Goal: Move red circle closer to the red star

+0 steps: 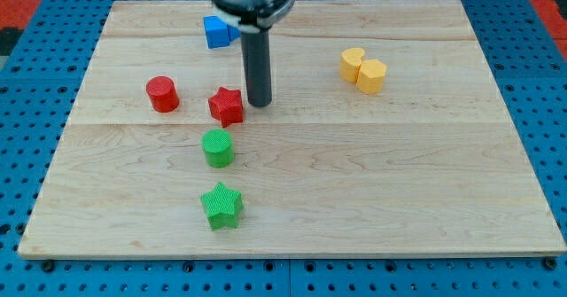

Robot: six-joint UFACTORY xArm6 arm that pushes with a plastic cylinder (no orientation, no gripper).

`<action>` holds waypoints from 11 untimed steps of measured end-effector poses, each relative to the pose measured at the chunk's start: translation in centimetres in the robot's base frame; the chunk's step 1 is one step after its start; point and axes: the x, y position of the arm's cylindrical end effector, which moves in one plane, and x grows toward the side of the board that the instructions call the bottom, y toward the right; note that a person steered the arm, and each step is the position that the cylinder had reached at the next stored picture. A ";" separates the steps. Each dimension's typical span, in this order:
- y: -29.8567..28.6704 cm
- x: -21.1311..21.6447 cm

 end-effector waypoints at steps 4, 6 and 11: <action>-20.9 6.1; -15.1 0.2; -10.7 -2.6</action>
